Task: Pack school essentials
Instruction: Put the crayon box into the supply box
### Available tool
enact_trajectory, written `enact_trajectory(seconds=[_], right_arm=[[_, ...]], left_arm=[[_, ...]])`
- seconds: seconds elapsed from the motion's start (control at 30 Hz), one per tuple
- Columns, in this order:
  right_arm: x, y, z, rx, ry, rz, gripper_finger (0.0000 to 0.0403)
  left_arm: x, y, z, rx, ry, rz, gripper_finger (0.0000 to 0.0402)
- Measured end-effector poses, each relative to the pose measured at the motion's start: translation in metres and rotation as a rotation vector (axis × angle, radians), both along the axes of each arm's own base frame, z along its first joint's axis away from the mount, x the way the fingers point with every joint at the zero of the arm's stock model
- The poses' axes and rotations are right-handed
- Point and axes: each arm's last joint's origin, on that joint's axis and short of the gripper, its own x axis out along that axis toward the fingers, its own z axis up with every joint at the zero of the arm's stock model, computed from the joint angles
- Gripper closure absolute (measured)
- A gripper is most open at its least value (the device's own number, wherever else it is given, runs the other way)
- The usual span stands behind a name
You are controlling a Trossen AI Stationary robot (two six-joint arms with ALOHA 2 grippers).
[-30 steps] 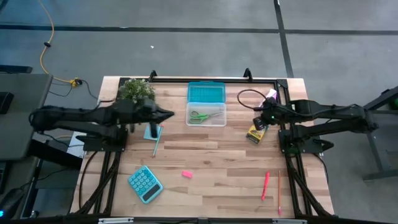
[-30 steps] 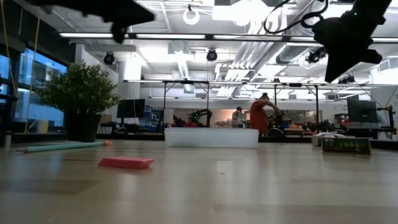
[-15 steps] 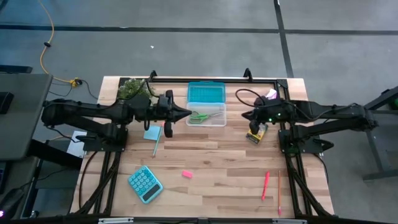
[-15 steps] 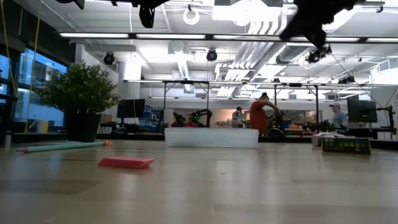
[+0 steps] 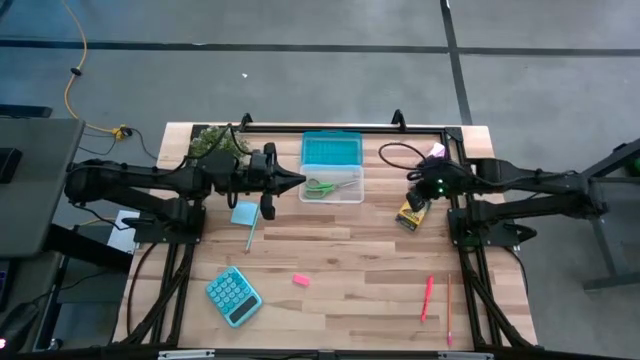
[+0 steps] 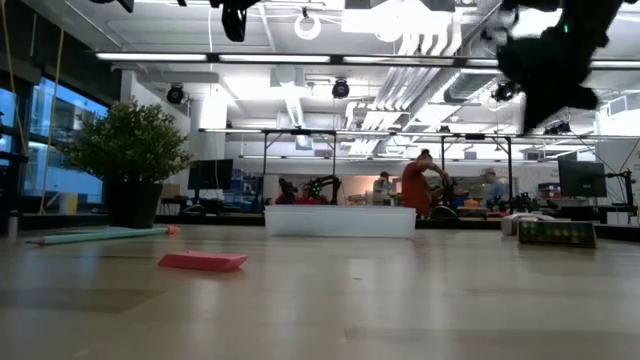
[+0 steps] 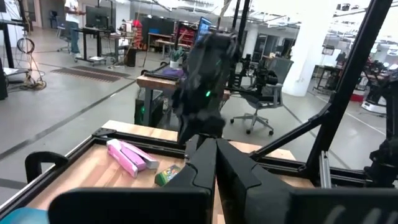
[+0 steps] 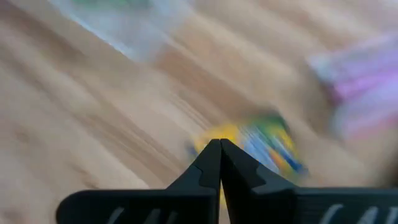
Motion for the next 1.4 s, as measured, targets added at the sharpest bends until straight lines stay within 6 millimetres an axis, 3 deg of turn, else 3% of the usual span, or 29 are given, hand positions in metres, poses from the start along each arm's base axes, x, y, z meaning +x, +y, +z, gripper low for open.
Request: enact_trajectory(seconds=[0.17,0.37,0.6,1.0,1.1,1.17,1.4], right_arm=[[-0.010,-0.007,-0.037,0.215,0.309,-0.061,0.0403],[-0.011,-0.005,-0.079,0.293,0.435,-0.079,0.0403],[-0.005,-0.006,-0.103,0.326,0.455,-0.093,0.0403],[0.038,-0.008,-0.116,0.353,0.229,-0.067,0.0403],[0.042,-0.002,-0.110,0.377,0.229,-0.024,0.0403],[0.039,0.000,-0.095,0.351,0.252,0.010,0.0403],[0.015,-0.008,-0.037,0.216,0.242,-0.026,0.0403]], left_arm=[[0.000,0.000,0.000,-0.006,-0.002,0.000,0.0402],[0.000,0.000,0.000,-0.006,-0.002,0.001,0.0401],[0.000,0.000,0.000,0.000,0.000,0.004,0.0401],[0.000,0.001,0.000,0.001,0.003,0.046,0.0401],[0.002,0.002,-0.004,-0.017,0.018,0.072,0.0401],[0.009,0.004,-0.004,-0.041,0.055,0.074,0.0401],[0.074,0.010,-0.015,-0.074,0.334,0.032,0.0402]])
